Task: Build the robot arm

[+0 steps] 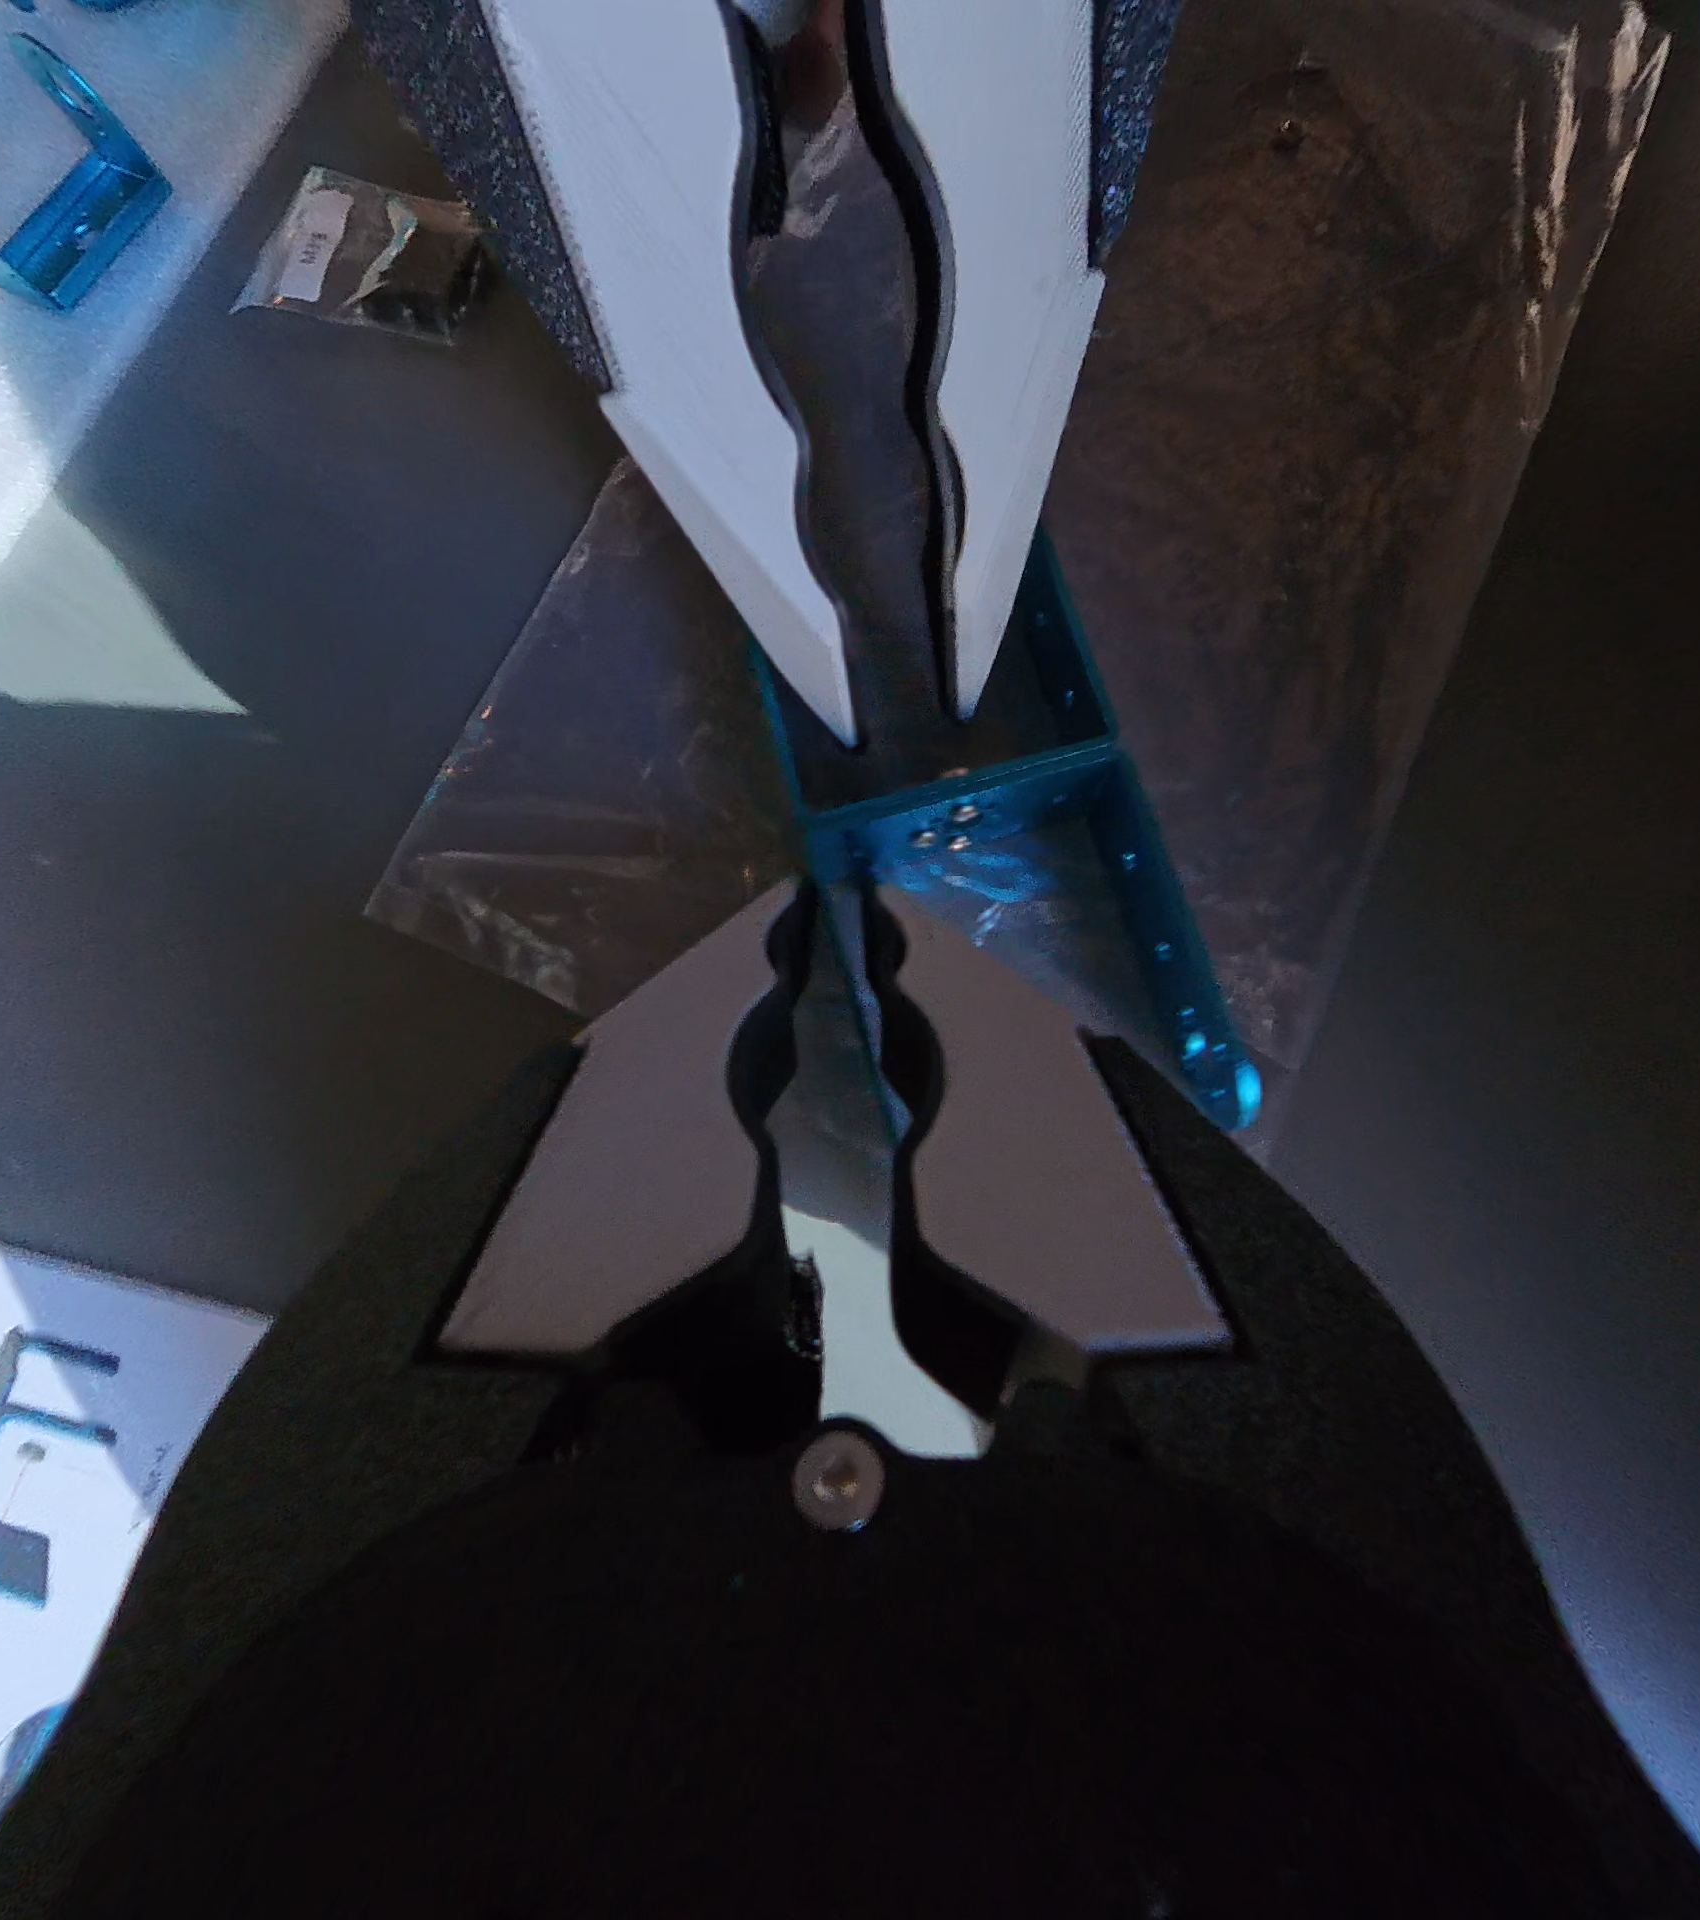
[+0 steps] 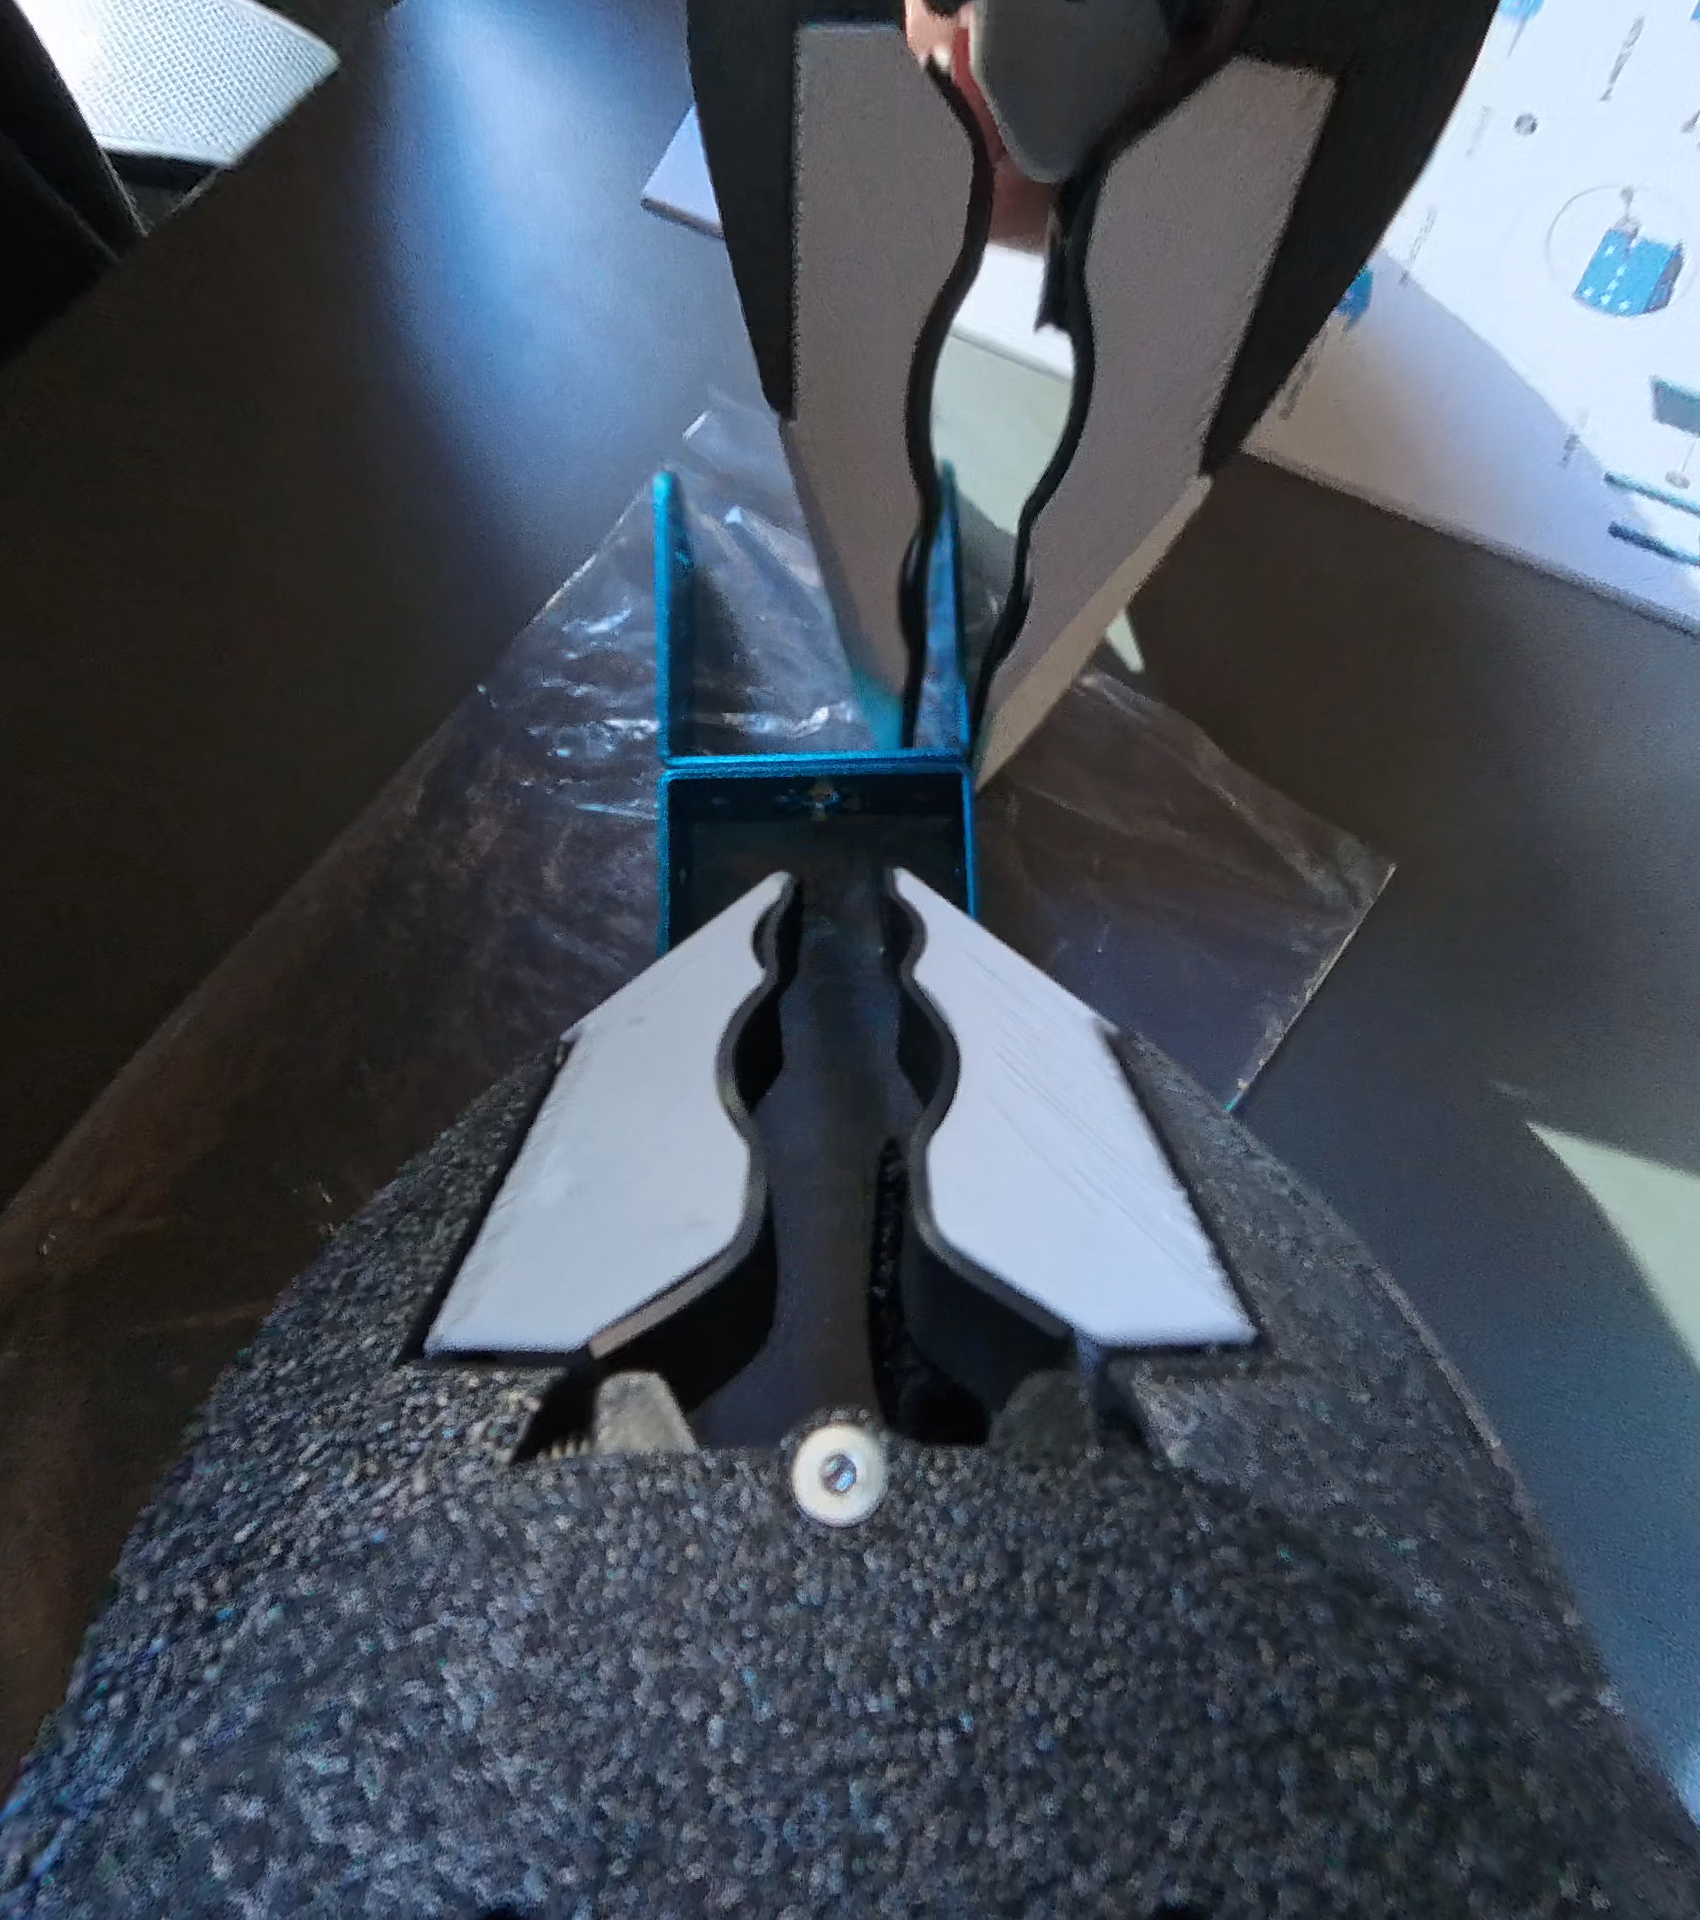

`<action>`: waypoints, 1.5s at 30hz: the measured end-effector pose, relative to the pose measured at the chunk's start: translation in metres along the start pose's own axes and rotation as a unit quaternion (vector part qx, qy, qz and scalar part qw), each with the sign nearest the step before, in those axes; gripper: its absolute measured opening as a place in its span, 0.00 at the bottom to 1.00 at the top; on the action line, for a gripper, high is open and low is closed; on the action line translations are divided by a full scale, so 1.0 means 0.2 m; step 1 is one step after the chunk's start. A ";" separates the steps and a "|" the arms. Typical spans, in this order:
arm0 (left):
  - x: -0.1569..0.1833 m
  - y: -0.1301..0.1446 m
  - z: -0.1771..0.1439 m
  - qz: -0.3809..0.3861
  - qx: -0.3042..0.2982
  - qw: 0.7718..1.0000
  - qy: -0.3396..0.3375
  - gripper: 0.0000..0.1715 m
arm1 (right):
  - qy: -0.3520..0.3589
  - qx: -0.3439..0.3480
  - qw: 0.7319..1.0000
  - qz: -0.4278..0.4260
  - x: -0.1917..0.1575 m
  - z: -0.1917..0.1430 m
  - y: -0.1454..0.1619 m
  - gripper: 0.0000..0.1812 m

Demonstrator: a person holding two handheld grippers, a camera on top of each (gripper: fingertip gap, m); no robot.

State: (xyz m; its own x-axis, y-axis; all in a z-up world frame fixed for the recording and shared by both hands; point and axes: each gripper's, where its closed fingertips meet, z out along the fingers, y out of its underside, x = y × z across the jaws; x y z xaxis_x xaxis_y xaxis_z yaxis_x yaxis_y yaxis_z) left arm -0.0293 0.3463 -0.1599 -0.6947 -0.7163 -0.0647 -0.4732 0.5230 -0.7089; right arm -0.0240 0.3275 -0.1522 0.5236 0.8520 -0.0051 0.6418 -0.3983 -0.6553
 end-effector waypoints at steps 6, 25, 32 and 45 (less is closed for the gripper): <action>0.00 0.05 -0.05 -0.009 -0.005 1.000 -0.013 0.02 | 0.025 -0.049 0.998 -0.019 0.02 0.02 0.03 0.05; 0.01 0.08 -0.10 -0.043 0.007 0.998 -0.048 0.10 | 0.013 -0.093 0.995 0.027 0.04 0.00 0.08 0.04; 0.02 0.10 -0.16 -0.070 0.020 0.994 -0.077 0.10 | 0.012 -0.079 0.997 0.020 0.04 0.00 0.07 0.03; 0.00 0.09 -0.12 -0.050 -0.002 0.991 -0.127 0.02 | 0.038 0.030 0.999 -0.016 0.05 0.06 -0.10 0.02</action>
State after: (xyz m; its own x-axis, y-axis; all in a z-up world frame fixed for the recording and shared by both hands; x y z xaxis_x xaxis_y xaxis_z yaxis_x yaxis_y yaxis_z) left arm -0.0512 0.3680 -0.1558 -0.4855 -0.8578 -0.1687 -0.5357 0.4444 -0.7180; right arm -0.0377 0.3482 -0.1488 0.5460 0.8346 0.0726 0.6251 -0.3481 -0.6986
